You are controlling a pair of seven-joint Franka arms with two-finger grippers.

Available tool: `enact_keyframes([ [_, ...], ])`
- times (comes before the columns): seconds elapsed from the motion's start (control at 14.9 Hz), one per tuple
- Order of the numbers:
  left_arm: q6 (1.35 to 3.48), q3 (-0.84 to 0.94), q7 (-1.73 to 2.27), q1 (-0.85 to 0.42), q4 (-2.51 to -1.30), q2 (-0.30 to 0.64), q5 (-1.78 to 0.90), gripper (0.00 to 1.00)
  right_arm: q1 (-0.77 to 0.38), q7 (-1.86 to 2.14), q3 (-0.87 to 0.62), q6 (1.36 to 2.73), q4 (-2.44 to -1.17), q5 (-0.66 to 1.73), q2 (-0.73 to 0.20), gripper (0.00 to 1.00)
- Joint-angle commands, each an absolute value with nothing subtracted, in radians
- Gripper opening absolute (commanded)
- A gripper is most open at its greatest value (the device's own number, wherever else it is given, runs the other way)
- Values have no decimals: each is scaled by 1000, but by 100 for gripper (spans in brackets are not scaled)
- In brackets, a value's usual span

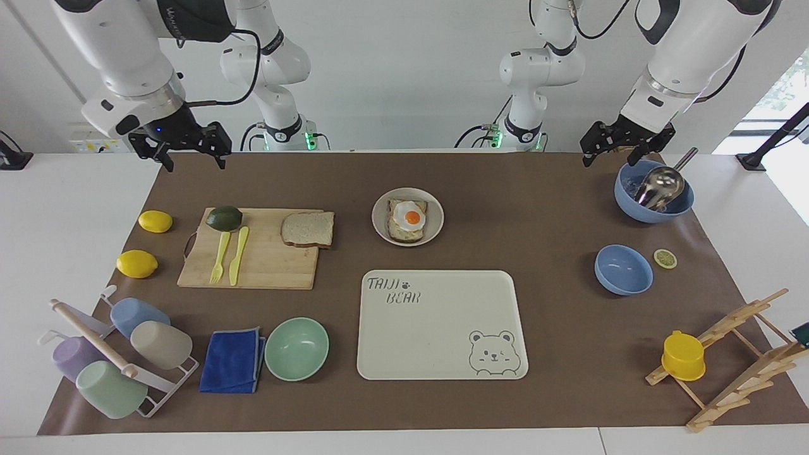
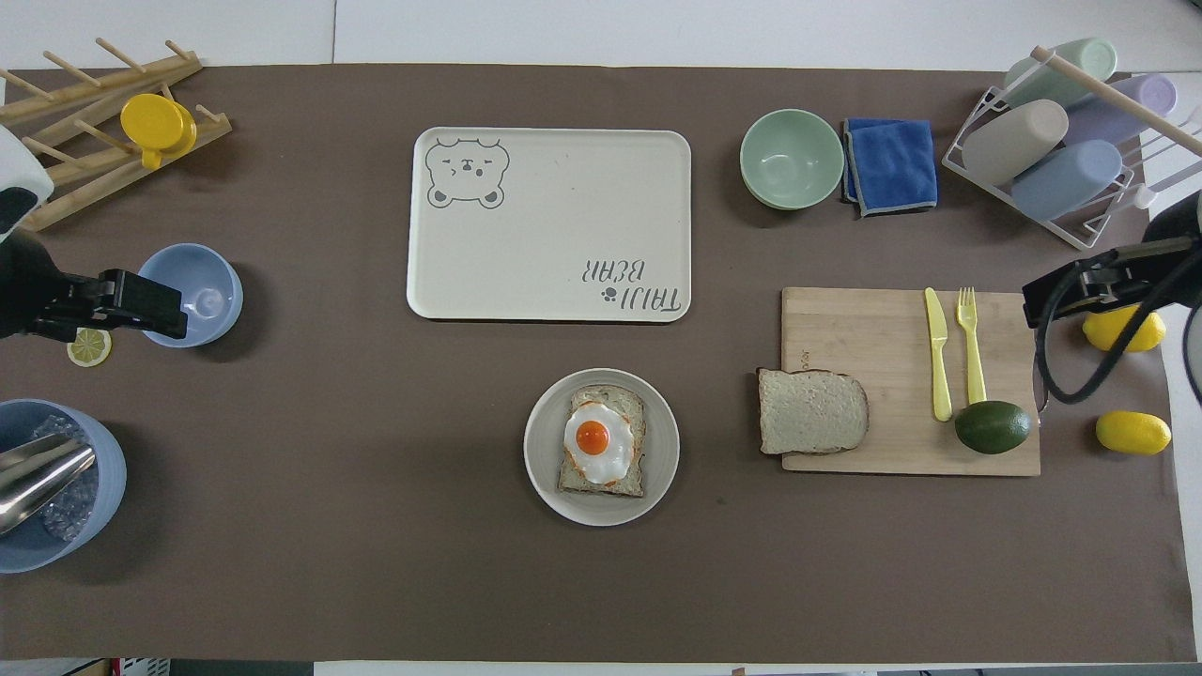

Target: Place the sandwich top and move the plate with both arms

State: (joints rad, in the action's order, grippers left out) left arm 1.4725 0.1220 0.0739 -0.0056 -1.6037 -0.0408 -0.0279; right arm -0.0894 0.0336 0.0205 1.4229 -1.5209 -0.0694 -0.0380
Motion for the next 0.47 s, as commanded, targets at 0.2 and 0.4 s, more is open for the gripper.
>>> enact_keyframes([
  [0.2,1462,132,61,9,-1612,-54,-26,100,-297,-347,-41,1535,-1543,-127,-210,100],
  [0.4,1462,130,60,9,-1612,-54,-26,100,-369,-501,-43,1664,-1623,-127,-267,100],
])
